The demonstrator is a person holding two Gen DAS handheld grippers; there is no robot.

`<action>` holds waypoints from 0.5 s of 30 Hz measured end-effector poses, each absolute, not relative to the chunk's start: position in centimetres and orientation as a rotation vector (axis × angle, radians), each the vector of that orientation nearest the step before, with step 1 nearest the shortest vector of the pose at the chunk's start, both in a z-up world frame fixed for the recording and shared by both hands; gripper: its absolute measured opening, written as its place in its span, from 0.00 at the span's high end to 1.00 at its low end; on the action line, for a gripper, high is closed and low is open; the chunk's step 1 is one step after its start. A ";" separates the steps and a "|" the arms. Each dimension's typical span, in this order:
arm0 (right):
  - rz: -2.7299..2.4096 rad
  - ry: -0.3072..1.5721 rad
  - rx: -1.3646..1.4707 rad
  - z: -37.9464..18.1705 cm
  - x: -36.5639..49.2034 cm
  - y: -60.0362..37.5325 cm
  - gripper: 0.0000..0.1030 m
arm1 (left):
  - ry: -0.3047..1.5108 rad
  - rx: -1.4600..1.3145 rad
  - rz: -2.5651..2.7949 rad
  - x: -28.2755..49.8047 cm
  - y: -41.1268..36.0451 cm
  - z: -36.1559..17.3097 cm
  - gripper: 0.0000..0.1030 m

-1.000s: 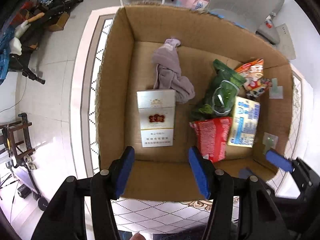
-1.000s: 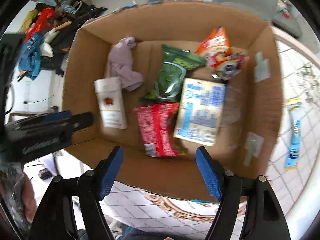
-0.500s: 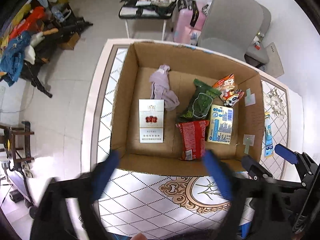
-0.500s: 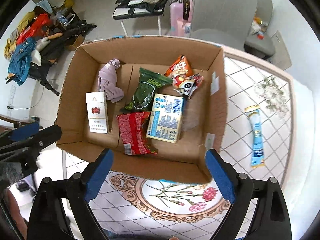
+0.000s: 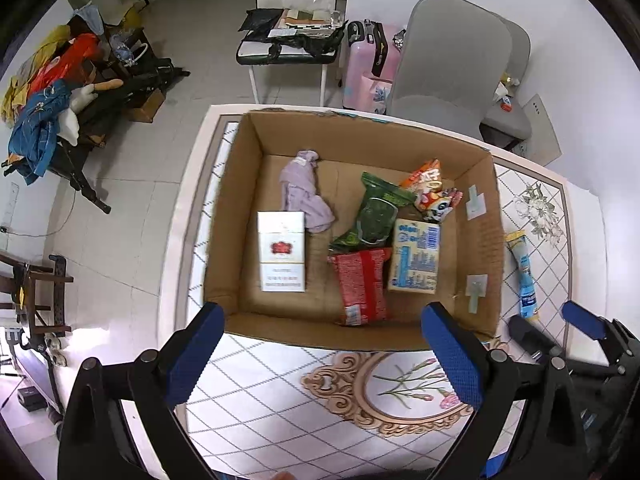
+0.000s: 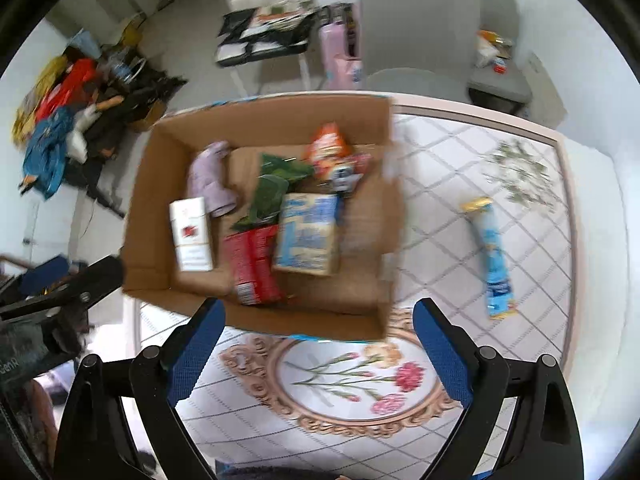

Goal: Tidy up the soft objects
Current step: 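Reach the right tool to the blue tube and grasp it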

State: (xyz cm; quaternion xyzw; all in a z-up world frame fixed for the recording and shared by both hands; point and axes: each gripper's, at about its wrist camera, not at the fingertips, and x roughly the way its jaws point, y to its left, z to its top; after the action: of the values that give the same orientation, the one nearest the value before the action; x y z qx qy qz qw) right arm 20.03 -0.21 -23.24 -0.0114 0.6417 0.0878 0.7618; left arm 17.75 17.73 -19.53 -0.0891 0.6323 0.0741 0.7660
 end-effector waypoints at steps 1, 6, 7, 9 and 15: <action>0.171 1.397 -0.017 -23.4 20.3 -1.3 0.06 | 1.374 -0.191 0.161 17.9 17.2 -19.7 0.02; 0.018 1.453 0.024 -26.5 22.9 -9.3 0.06 | 1.430 -0.176 0.144 19.5 13.7 -22.7 0.02; -0.002 1.458 0.029 -27.4 23.4 -10.6 0.06 | 1.441 -0.173 0.141 19.9 13.1 -23.4 0.02; -0.040 1.461 0.039 -29.4 24.5 -13.1 0.06 | 1.462 -0.158 0.137 20.7 12.0 -25.0 0.02; -0.072 1.600 0.097 -37.7 27.8 -17.5 0.06 | 1.542 -0.140 0.134 23.3 9.7 -29.7 0.02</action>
State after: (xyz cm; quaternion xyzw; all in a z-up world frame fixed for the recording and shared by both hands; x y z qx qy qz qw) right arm 27.78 -17.52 -37.72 0.0433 0.7169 -0.0324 0.6951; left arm 23.28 9.69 -29.68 -0.0630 0.6956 0.0606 0.7131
